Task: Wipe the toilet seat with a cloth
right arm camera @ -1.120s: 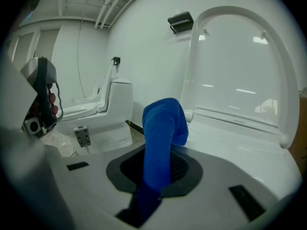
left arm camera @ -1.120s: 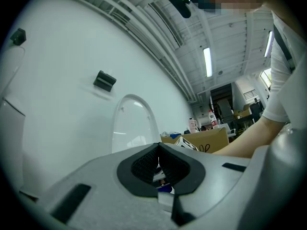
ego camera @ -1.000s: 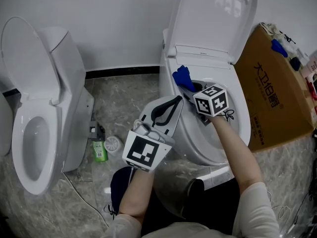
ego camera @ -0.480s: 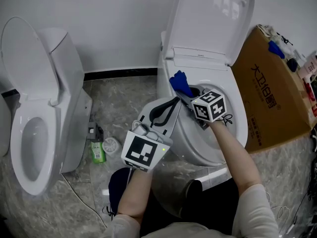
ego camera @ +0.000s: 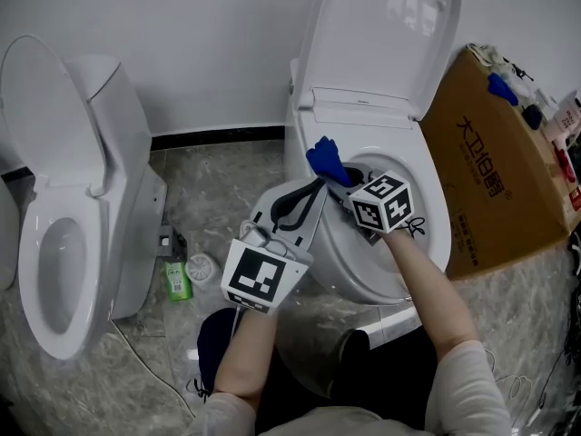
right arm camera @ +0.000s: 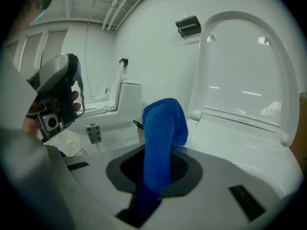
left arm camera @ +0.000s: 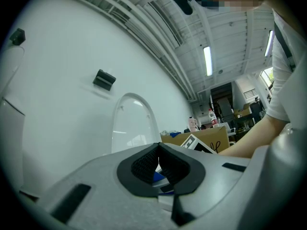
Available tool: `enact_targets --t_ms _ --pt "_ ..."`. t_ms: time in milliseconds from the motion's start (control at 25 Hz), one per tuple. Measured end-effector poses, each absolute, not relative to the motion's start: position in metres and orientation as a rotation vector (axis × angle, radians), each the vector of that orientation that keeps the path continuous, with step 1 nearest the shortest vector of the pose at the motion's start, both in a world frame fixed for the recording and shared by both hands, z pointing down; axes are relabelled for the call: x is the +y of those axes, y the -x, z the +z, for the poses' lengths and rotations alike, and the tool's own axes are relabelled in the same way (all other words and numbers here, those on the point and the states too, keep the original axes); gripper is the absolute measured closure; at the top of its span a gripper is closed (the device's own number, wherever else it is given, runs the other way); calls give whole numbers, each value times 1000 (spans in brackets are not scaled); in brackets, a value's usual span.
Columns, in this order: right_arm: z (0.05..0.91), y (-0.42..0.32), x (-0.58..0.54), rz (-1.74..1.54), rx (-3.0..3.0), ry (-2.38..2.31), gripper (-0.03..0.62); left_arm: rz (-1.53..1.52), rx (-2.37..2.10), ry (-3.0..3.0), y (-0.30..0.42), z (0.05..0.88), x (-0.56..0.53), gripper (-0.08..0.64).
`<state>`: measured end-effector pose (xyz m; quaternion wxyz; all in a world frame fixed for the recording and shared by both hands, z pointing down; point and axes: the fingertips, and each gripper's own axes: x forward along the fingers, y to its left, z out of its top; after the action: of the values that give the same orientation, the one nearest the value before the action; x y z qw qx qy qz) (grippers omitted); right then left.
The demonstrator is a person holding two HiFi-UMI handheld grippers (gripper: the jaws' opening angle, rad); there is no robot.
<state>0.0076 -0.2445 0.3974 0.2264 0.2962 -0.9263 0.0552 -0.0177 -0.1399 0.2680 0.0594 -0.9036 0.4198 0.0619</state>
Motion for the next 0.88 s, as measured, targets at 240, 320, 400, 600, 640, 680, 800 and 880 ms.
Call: enact_targets --t_ms 240,320,400,600,640,680,800,880 --pt "397 -9 -234 168 -2573 -789 546 171 1268 2739 16 270 -141 554" --pt "397 -9 -230 164 -2578 -784 546 173 1270 2746 15 272 -142 554" --pt "397 -10 -226 157 -2583 -777 546 167 1267 2748 15 273 -143 554" --pt "397 -11 -213 112 -2585 -760 546 163 1268 2747 15 275 -146 554" --pt "397 -11 -212 118 -2584 -750 546 165 1269 2747 15 275 -147 554" --pt "397 -11 -211 131 -2586 -737 546 166 1271 2748 15 274 -147 554" --pt "398 -11 -204 162 -2588 -702 546 159 1267 2747 15 275 -148 554" --pt "398 -11 -200 170 -2584 -680 546 157 1265 2749 14 276 -148 554"
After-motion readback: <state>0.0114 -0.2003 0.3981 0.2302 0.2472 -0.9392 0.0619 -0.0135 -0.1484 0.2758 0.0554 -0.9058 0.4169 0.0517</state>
